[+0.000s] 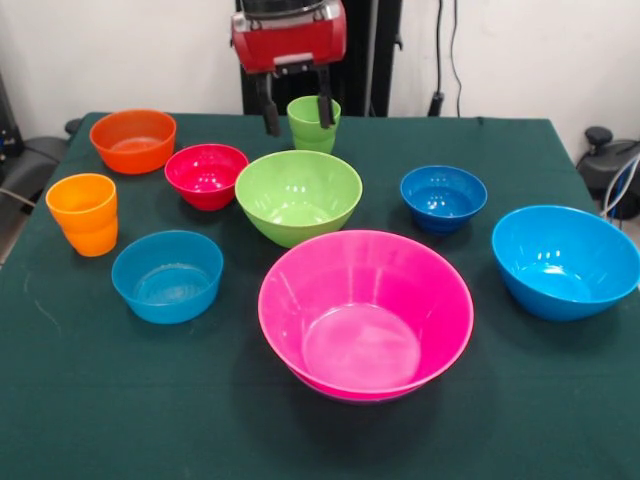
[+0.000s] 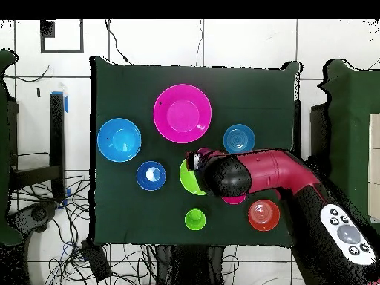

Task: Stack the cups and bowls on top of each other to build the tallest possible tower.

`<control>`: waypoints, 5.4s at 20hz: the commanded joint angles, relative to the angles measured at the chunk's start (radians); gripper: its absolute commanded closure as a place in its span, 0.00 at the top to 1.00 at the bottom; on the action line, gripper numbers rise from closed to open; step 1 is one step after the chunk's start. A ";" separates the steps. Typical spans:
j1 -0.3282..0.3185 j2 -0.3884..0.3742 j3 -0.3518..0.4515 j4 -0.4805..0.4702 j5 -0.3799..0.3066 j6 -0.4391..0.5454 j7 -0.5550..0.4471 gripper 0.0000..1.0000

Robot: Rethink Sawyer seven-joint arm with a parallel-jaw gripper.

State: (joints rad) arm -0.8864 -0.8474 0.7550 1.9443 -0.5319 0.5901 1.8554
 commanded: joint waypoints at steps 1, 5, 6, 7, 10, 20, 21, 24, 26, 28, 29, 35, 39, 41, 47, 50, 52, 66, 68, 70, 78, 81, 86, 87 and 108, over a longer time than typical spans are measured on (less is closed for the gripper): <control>-0.033 -0.093 0.086 0.078 0.007 0.157 -0.249 1.00; -0.052 -0.118 0.087 0.050 0.015 0.262 -0.277 1.00; -0.063 -0.126 0.092 0.044 0.020 0.284 -0.289 1.00; -0.074 -0.133 0.097 0.038 0.025 0.305 -0.301 1.00; -0.112 -0.149 0.119 0.002 0.036 0.385 -0.354 1.00; -0.128 -0.012 0.155 -0.179 -0.063 0.475 -0.454 1.00; -0.123 0.009 0.152 -0.186 -0.077 0.459 -0.448 1.00; -0.115 0.052 0.145 -0.195 -0.100 0.422 -0.434 1.00; -0.111 0.078 0.143 -0.201 -0.113 0.396 -0.423 1.00; -0.106 0.103 0.143 -0.209 -0.125 0.371 -0.415 1.00; -0.103 0.122 0.141 -0.217 -0.133 0.357 -0.411 1.00; -0.085 0.198 0.140 -0.252 -0.157 0.318 -0.397 1.00; -0.076 0.240 0.141 -0.273 -0.171 0.304 -0.391 1.00; -0.073 0.255 0.141 -0.281 -0.177 0.298 -0.388 1.00; -0.077 0.283 0.155 -0.304 -0.193 0.283 -0.405 1.00; -0.072 0.309 0.154 -0.338 -0.199 0.294 -0.429 1.00; -0.071 0.329 0.152 -0.358 -0.203 0.300 -0.444 1.00; -0.043 0.406 0.131 -0.549 -0.207 0.423 -0.600 1.00; -0.036 0.421 0.122 -0.591 -0.207 0.445 -0.635 1.00; -0.033 0.425 0.116 -0.618 -0.205 0.459 -0.661 1.00; -0.035 0.430 0.078 -0.617 -0.214 0.407 -0.655 1.00; -0.039 0.428 0.062 -0.589 -0.222 0.375 -0.624 1.00; -0.047 0.440 0.038 -0.547 -0.236 0.320 -0.573 1.00; -0.045 0.442 0.029 -0.541 -0.242 0.316 -0.561 1.00; -0.002 0.469 -0.052 -0.574 -0.293 0.290 -0.502 1.00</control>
State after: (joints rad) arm -0.9387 -0.4293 0.7859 1.3631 -0.7278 0.9182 1.5039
